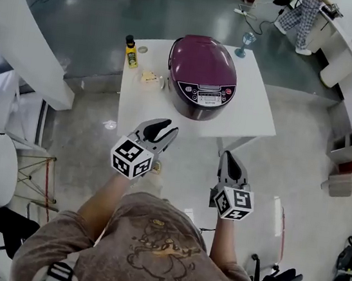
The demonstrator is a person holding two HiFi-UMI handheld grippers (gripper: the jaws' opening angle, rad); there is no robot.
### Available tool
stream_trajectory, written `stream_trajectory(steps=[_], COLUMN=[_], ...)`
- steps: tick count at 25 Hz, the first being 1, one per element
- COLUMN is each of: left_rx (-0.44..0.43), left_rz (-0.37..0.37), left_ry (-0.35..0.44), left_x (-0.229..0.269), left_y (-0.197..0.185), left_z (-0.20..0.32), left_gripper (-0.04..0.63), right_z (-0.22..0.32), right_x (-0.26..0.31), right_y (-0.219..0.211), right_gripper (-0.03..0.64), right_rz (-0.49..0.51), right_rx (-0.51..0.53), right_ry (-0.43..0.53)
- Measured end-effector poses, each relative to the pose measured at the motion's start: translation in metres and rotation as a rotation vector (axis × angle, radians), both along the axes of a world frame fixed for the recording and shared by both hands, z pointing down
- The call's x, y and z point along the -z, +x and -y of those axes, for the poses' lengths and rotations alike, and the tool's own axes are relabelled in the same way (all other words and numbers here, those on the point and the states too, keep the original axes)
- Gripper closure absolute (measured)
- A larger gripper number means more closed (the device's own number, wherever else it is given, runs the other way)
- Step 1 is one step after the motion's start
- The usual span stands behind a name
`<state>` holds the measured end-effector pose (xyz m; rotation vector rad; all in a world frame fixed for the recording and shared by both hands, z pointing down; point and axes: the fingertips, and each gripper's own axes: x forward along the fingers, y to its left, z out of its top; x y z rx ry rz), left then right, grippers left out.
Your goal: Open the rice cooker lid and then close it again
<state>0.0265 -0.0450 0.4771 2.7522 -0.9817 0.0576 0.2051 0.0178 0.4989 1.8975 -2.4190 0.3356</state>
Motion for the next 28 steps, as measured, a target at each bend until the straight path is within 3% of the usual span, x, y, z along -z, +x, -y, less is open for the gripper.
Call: stream_trajectory(steps=[10,28], left_rx=[0.089,0.16], left_rz=[-0.003,0.003], left_ry=[0.002,0.006], left_x=[-0.006,-0.003], left_y=[-0.016,-0.021], left_z=[-0.009,-0.005], left_gripper=[0.572,0.574], right_z=[-0.009,-0.004], right_x=[-0.012,-0.008], right_y=[-0.008,-0.006], right_gripper=[0.612,0.617], right_rz=[0.019,0.015], right_rx=[-0.006,-0.016], right_ry=[-0.004,0.016])
